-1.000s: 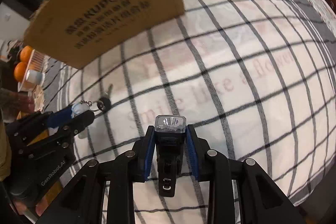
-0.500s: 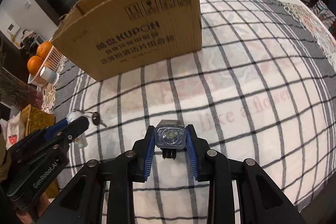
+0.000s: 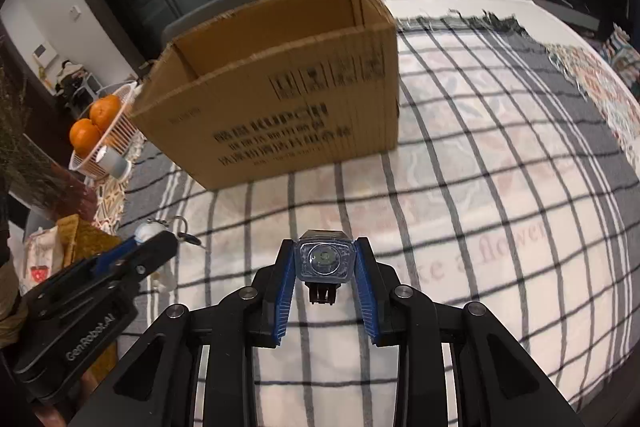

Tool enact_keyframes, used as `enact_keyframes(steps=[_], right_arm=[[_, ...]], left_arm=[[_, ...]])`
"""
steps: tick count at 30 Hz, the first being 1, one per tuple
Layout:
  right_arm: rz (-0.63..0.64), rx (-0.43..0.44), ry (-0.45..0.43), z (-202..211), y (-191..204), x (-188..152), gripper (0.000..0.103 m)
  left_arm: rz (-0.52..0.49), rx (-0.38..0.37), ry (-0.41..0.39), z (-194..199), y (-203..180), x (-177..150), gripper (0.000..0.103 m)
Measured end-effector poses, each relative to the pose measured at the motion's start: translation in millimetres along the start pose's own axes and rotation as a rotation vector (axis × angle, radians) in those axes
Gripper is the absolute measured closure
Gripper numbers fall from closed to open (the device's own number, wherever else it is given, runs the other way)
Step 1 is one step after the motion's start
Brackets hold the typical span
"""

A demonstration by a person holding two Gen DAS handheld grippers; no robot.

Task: Organize rigid objects
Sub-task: 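Lift the keychain and black device and carry both over the box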

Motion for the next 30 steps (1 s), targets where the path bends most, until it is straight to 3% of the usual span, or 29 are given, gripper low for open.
enact_keyframes(steps=[30], right_arm=[[0.075,0.080,-0.236,48.5,18.2,102.4,0.073]], left_arm=[[-0.083,-0.053,-0.201,37.7,-35.6,98.1,0.076]])
Point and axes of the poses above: each gripper's, at about its wrist camera, not at the fingertips, and z roughly against the way its jaws point, y to its left, x to its top, the point moved 9 cm from there along -z, roughly the way its jaws point, and after that the axes turned 9 degrees about -y, right-handed, at the moved point
